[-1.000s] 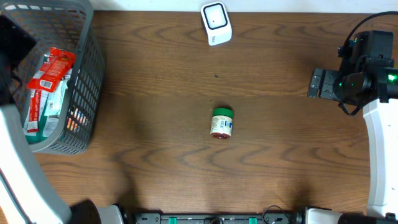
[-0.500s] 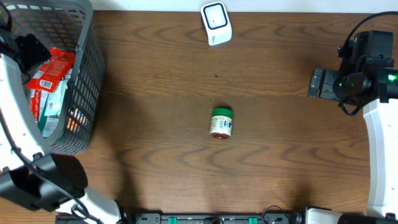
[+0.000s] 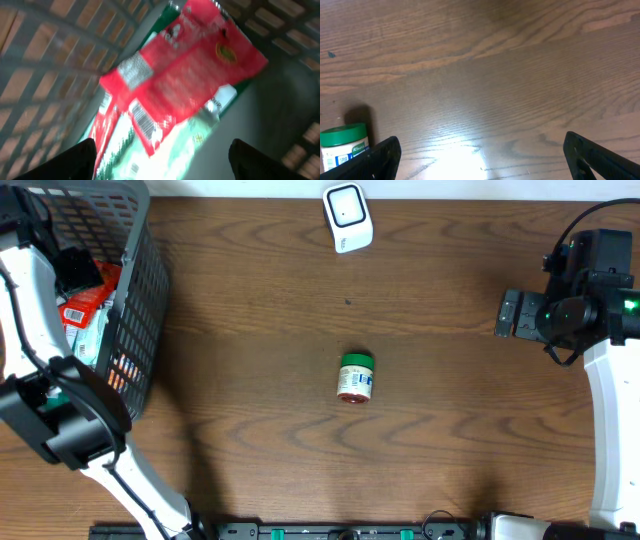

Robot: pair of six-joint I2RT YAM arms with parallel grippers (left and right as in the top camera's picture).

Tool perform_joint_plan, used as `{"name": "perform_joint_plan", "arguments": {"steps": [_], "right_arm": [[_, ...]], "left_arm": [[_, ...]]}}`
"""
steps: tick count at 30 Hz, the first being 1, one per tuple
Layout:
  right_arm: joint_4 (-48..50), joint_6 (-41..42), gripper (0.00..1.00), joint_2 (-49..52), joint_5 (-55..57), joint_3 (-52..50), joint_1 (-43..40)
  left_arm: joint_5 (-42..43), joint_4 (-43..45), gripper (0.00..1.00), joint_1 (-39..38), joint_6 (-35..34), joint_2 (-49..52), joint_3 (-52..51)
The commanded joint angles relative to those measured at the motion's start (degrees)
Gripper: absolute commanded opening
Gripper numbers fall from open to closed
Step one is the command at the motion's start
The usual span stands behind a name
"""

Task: Scan the item barcode
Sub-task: 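Move the left gripper back into the grey basket, then grasp the red snack packet in the basket with the left gripper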

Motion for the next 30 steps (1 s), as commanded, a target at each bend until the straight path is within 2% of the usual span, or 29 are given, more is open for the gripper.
{"name": "perform_joint_plan", "arguments": {"steps": [1, 10, 23, 25, 28, 30], "right_arm": [[0.1, 0.9, 0.99, -0.1, 0.5, 0.6, -0.1], [0.1, 0.9, 0.99, -0.1, 0.5, 0.6, -0.1], [0.1, 0.8, 0.99, -0.1, 0.5, 0.6, -0.1], [0.1, 0.8, 0.99, -0.1, 0.5, 0.6, -0.1], [0.1, 0.8, 0.99, -0.1, 0.5, 0.6, -0.1], [0.1, 0.9, 0.99, -0.1, 0.5, 0.6, -0.1]], "left_arm": [[0.4, 2.4, 0.82, 0.0, 6.6, 2.8, -0.1], [0.5, 7.9, 0.81, 0.0, 8.3, 8.1, -0.1], [0.9, 8.3, 0.81, 0.0, 10.4, 15.4, -0.1], [0.8, 8.5, 0.75, 0.0, 10.4, 15.2, -0.1], [0.8, 8.5, 0.47, 0.0, 10.4, 15.0, -0.1], [0.8, 8.5, 0.33, 0.0, 10.4, 14.8, -0.1]]}}
